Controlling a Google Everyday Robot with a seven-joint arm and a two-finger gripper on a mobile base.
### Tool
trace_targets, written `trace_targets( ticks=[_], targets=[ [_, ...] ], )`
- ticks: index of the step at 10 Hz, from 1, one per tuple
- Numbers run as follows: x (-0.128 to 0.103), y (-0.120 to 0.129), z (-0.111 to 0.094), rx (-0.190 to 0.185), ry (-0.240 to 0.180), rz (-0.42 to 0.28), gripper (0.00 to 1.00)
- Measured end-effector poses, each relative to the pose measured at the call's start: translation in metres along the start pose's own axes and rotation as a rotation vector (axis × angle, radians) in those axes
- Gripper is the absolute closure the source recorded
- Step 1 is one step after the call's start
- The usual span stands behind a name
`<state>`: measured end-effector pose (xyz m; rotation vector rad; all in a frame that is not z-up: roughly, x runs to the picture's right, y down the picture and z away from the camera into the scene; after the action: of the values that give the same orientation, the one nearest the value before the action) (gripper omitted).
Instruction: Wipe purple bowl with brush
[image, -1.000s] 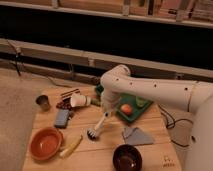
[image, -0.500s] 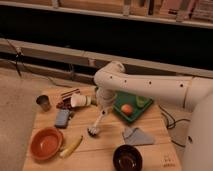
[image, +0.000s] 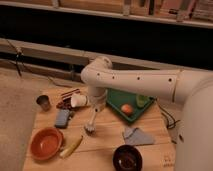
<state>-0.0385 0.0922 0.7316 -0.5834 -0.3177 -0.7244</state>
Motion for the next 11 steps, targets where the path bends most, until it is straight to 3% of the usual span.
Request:
trace_targets(
  ticks=[6,11],
  targets=[
    [-0.02,0.004,-0.028,0.01,0.023,-0.041,1.0],
    [-0.045,0.037,-0.062,0.01,0.048,-0.023,1.0]
  ],
)
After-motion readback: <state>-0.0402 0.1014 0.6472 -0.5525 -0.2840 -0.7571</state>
